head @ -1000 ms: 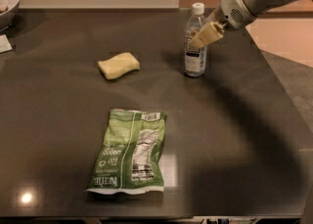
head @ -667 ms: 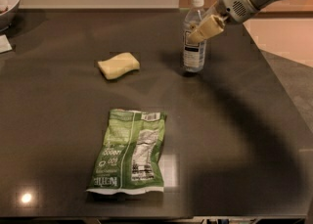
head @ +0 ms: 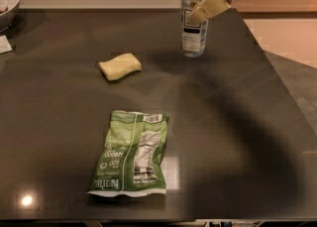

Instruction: Pick blue plastic bottle

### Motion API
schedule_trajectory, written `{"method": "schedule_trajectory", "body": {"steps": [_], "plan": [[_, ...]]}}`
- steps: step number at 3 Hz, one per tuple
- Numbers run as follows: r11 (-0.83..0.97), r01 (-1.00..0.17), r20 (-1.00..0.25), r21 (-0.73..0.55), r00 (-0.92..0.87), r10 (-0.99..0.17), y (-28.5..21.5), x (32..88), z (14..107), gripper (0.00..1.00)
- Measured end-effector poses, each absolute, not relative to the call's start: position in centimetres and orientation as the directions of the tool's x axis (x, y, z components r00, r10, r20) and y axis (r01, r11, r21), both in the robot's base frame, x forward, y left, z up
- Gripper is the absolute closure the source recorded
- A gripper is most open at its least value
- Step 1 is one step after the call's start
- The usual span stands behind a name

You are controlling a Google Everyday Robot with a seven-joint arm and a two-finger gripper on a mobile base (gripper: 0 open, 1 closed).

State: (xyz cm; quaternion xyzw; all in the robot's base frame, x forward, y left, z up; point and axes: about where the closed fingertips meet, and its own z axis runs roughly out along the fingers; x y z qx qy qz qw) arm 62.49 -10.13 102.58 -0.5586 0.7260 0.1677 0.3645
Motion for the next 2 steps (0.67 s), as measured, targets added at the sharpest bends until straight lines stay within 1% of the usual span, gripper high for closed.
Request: {"method": "schedule_trajectory", "body": {"steps": [1,2], "plan": [[0.282,-0.937,-0.722,-0.208,-0.048,-0.69,-9.41,61.07,105.42,1.0],[0.281,-0.937,-0.722,-0.208,-0.046,-0.69,-9.39,61.05,105.45,1.0]]}}
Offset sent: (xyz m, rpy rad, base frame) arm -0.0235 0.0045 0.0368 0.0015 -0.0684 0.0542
